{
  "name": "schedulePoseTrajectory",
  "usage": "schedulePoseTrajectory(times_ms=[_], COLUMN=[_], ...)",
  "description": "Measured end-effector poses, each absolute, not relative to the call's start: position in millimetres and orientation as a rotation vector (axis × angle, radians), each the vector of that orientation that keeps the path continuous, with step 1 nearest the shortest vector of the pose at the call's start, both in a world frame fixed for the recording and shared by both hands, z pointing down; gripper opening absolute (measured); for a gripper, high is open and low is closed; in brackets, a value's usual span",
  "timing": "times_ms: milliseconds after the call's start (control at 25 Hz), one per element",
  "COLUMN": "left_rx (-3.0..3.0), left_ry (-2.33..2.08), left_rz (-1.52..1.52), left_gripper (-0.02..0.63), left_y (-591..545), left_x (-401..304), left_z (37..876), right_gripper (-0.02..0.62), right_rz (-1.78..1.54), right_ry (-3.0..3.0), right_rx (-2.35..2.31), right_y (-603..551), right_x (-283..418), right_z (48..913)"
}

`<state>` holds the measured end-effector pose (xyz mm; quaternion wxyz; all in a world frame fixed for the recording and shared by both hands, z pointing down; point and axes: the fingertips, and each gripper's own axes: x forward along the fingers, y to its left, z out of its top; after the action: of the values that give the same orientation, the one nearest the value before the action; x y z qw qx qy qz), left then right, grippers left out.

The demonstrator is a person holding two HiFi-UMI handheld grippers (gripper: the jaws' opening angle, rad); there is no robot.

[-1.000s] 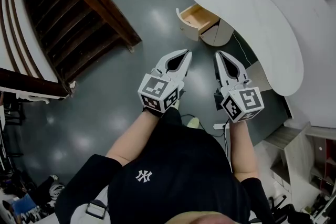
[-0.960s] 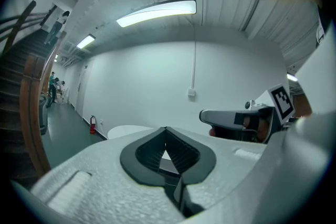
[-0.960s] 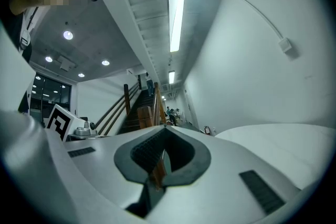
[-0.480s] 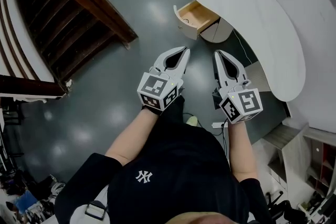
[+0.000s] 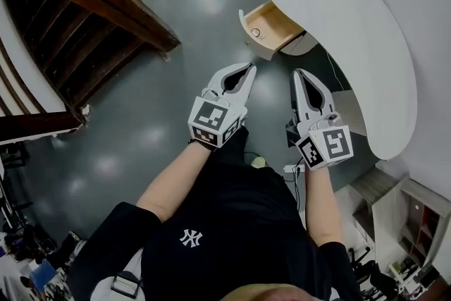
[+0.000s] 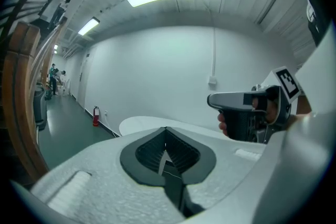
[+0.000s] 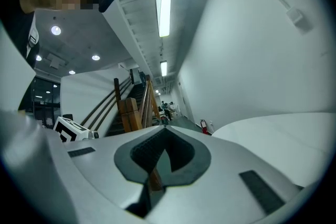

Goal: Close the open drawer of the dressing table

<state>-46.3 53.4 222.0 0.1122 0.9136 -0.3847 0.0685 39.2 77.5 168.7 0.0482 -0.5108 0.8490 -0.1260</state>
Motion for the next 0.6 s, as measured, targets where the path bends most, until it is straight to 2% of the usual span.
schedulePoseTrajectory(times_ms=[280,600], left_rx=[2.689,2.658], left_ry=[-1.077,-1.041], left_rz=[0.241,0.308], left_gripper=[0.009,0.009], left_y=[-32.0,-85.0], left_x=[-73.3,-84.1], left_z=[260.7,325.0], right_gripper=[0.015,0.015], right_rz=[-0.442,-0.49], right_ry=[2.58,2.593], right_rx=[-1.619,-1.674], right_y=[-9.8,-58.1], right_x=[16.7,6.9], right_z=[196.4,235.6])
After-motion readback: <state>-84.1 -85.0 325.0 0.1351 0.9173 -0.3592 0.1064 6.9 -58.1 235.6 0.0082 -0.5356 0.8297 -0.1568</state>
